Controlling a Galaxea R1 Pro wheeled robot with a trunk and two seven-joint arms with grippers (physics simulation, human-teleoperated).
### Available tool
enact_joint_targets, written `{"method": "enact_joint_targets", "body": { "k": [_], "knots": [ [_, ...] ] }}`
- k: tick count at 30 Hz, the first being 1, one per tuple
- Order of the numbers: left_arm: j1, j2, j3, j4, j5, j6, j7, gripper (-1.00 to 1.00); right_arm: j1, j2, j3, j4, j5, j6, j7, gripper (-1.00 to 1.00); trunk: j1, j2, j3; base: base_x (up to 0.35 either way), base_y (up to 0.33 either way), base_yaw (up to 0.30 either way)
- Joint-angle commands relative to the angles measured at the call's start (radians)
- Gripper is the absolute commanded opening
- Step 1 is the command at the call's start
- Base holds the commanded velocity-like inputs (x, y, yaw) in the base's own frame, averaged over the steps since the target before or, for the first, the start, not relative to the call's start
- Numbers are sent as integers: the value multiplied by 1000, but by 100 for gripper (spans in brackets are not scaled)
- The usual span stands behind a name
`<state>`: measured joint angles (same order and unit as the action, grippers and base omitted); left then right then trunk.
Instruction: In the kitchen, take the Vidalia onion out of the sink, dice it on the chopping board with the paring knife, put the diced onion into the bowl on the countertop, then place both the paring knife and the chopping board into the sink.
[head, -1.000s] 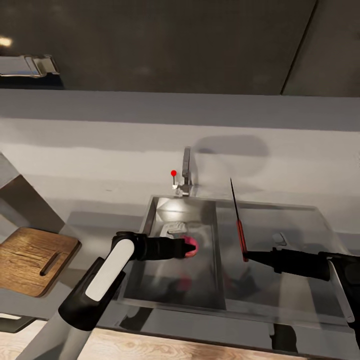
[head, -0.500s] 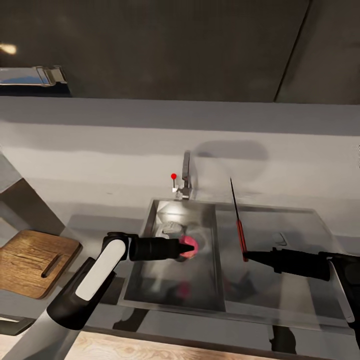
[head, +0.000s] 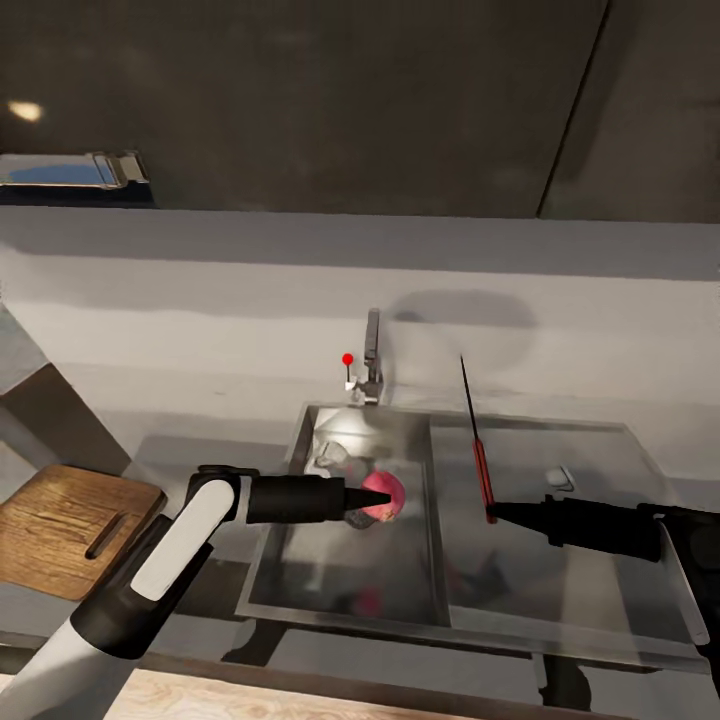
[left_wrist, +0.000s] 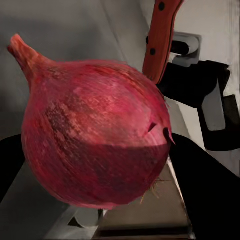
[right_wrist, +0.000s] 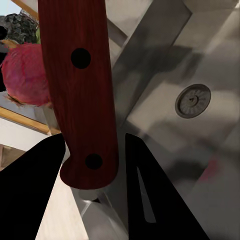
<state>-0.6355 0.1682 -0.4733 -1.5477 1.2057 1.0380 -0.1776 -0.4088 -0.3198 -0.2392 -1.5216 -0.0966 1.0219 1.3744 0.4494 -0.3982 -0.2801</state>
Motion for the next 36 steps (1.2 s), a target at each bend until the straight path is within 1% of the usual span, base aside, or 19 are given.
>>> {"method": "enact_joint_targets", "body": {
  "k": [1,2,3,5,8,10,13,18,19,21,24,28,36],
  "knots": [
    [-1,2,-1,0,-14,1,-39,-100,-1,0,0,0,-3,7,1,-100,1,-2,0,0,0,0],
    [-1,4,-2,0,-14,1,-71,-100,-1,-1,0,0,-3,7,1,-100,1,-2,2,0,0,0],
    [-1,6,-2,0,-14,1,-87,-100,-1,-1,0,0,-3,7,2,-100,1,-2,3,0,0,0],
    [-1,16,-2,0,-14,1,-142,-100,-1,-1,0,0,-3,7,2,-100,1,-2,6,0,0,0],
    [-1,31,-2,0,-14,1,-195,-100,-1,-1,0,0,-3,7,2,-100,1,-2,11,0,0,0],
    [-1,34,-2,0,-14,1,-218,-100,-1,-1,0,0,-3,7,2,-100,1,-2,15,0,0,0],
    [-1,48,-2,0,-14,1,-291,-100,-1,-1,0,0,-3,7,2,-100,1,-2,20,0,0,0],
    [-1,109,-2,0,-15,-1,-479,-100,-1,-1,0,0,-3,7,2,-100,1,-2,28,0,0,0],
    [-1,115,-2,0,-15,-1,-496,-100,-1,-1,0,0,-3,7,2,-100,1,-2,30,0,0,0],
    [-1,122,-2,0,-15,-1,-518,-100,-1,-1,0,0,-3,7,2,-100,1,-2,33,0,0,0],
    [-1,122,-1,-1,-15,-1,-525,-100,-1,-1,0,0,-3,7,2,-100,1,-2,37,-26,7,0],
    [-1,121,-1,-1,-19,-1,-527,-100,-1,-1,0,0,-3,7,2,-100,1,-2,39,-172,135,0],
    [-1,114,-1,-2,-26,-1,-525,-100,-1,0,0,2,-5,7,1,-100,1,-2,40,-231,226,0]
  ]
}}
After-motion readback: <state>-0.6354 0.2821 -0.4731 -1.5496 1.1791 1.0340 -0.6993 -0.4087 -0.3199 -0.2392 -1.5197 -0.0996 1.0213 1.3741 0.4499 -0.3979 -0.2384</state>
